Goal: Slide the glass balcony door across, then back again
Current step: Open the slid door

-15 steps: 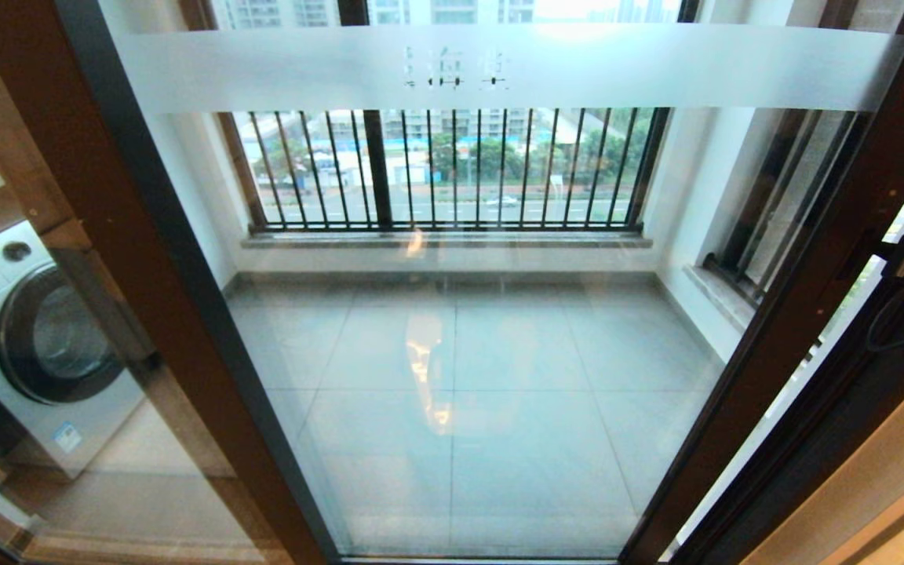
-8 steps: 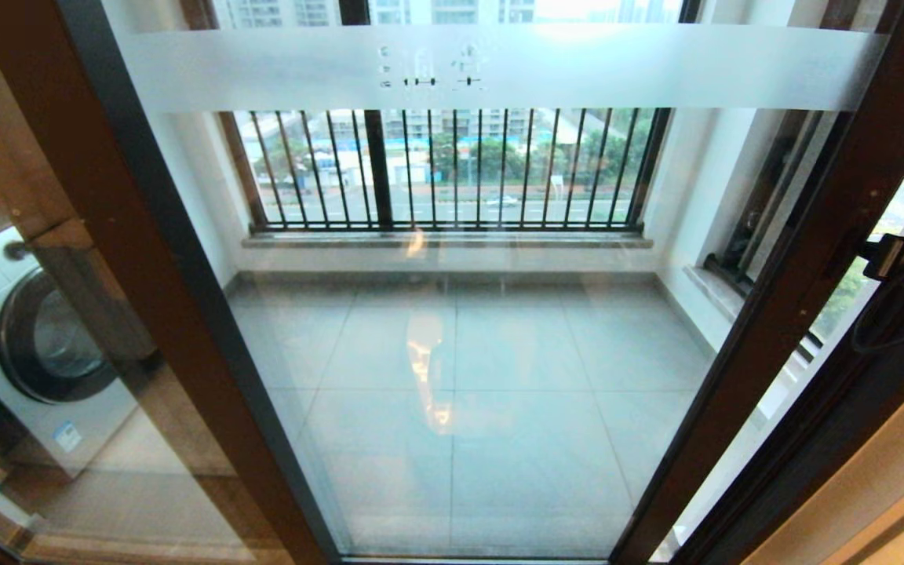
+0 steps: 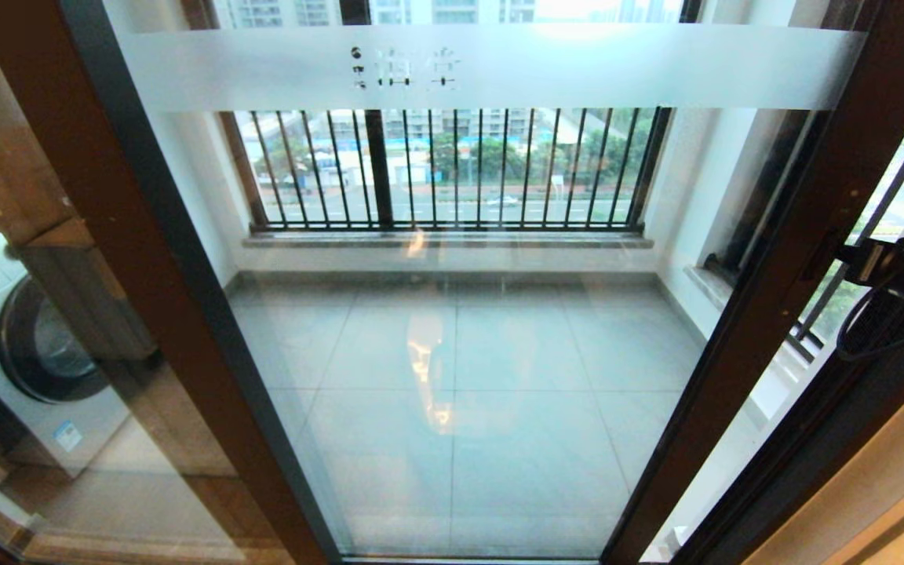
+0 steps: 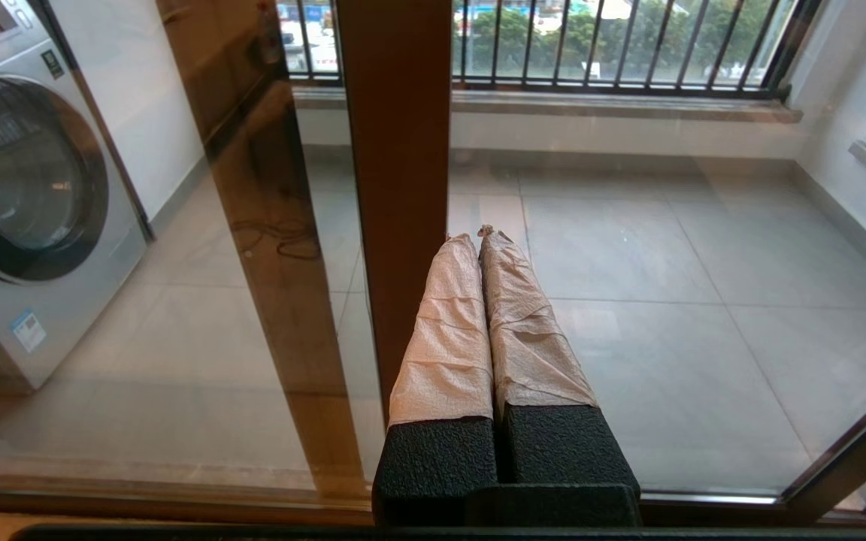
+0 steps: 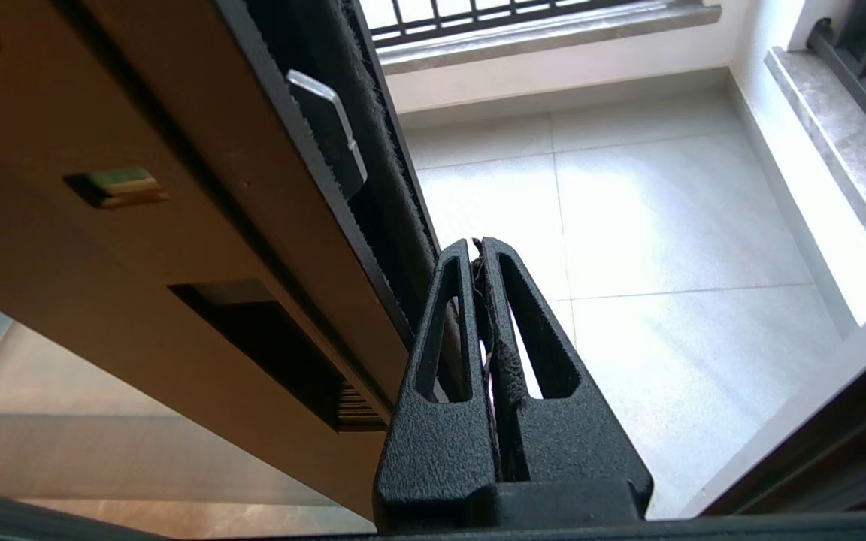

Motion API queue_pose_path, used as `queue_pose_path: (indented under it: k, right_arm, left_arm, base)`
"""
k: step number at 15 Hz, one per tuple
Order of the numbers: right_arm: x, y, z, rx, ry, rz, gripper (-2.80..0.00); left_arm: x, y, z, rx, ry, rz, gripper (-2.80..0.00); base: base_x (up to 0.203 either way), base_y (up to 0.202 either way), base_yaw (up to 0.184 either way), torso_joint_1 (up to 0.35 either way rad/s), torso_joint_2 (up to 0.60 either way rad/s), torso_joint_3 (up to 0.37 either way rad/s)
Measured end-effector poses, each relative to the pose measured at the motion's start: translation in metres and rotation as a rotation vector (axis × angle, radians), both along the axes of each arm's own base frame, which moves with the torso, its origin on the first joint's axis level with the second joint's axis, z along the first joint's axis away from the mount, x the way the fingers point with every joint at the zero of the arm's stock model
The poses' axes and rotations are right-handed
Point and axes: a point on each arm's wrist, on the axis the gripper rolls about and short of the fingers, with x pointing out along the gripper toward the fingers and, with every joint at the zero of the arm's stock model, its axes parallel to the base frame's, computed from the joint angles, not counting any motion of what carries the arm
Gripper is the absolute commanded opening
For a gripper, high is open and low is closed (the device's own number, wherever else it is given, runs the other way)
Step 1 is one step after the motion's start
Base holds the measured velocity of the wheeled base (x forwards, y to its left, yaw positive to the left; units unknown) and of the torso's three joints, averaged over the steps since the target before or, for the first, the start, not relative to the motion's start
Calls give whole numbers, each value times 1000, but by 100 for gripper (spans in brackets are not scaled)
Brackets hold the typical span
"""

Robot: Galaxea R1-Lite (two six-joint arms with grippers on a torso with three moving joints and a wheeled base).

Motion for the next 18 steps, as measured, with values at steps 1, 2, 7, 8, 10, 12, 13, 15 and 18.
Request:
queue_pose_path:
  k: [1, 2, 7, 8, 10, 12, 13, 15, 18]
  right_arm:
    - [0, 2, 0, -3, -5, 4, -280]
    - [0, 5, 0, -4, -8, 3, -280]
    - [-1, 19, -1, -11, -11, 11, -280]
    - [-1, 20, -1, -10, -12, 15, -280]
    - [-2, 22, -1, -9, -12, 22, -280]
    - [-2, 24, -1, -9, -13, 28, -280]
    - [-2, 25, 0, -9, -13, 31, -280]
    - [-3, 28, 0, -9, -15, 40, -280]
    - [-3, 34, 1, -10, -15, 53, -280]
  left_arm:
    - [0, 0, 0, 0, 0, 0, -280]
    - [0, 0, 0, 0, 0, 0, -280]
    - [0, 0, 0, 0, 0, 0, -280]
    - [0, 0, 0, 0, 0, 0, -280]
    - [0, 0, 0, 0, 0, 0, -280]
    - [0, 0, 0, 0, 0, 0, -280]
    - [0, 0, 0, 0, 0, 0, -280]
    - [0, 0, 0, 0, 0, 0, -280]
    - [0, 0, 0, 0, 0, 0, -280]
  base:
    - [0, 0, 0, 0, 0, 0]
    - [0, 0, 0, 0, 0, 0]
    - [0, 0, 0, 0, 0, 0]
    - [0, 0, 0, 0, 0, 0]
    - [0, 0, 0, 0, 0, 0]
    - [0, 0, 0, 0, 0, 0]
    - [0, 0, 0, 0, 0, 0]
    - [0, 0, 0, 0, 0, 0]
    - [0, 0, 0, 0, 0, 0]
